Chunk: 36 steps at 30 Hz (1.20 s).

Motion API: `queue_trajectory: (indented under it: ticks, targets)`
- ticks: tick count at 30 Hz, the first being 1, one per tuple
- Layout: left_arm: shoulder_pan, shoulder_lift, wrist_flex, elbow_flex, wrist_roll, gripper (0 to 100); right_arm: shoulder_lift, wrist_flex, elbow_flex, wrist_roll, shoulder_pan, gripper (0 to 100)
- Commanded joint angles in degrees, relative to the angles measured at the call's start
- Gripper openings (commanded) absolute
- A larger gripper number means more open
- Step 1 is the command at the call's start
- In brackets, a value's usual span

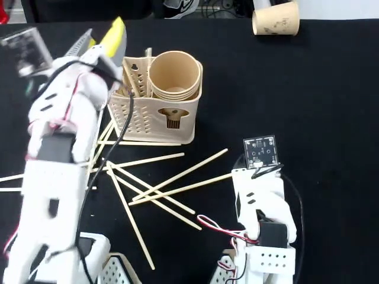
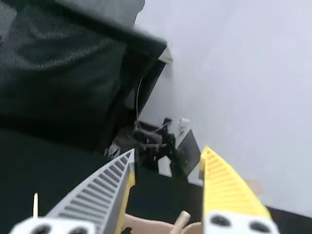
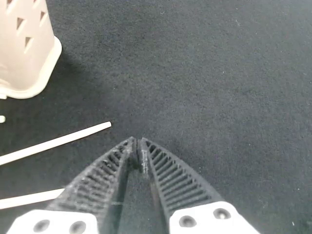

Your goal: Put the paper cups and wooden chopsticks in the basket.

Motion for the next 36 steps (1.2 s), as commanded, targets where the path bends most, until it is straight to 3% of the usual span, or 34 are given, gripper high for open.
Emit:
queue_trajectory:
  ticks: [1,4,9,13,27,33,36]
  targets:
    - [-5.32,-10.81,5.19,-2.24,0.53,22,-3.91,0.09,-0.22,0.53,0.88,1.5]
    - [-11.38,-9.41,5.19,-0.22,0.88,22,-3.91,0.09,-0.22,0.53,0.88,1.5]
    - [-20.62,7.12,1.58,-0.04,2.46,22,-3.91,0.09,-0.22,0.53,0.88,1.5]
    - [-22.90,23.03,7.91,-9.80,5.01,22,-3.91,0.09,-0.22,0.53,0.88,1.5]
    - [-16.13,77.89,49.23,-78.99,4.75,22,-3.91,0.09,-0.22,0.53,0.88,1.5]
    - [-15.87,98.55,61.19,-108.00,4.48,22,-3.91,0.09,-0.22,0.53,0.88,1.5]
    - [-14.11,107.16,63.82,-117.14,1.05,22,-3.91,0.18,-0.22,0.53,0.88,1.5]
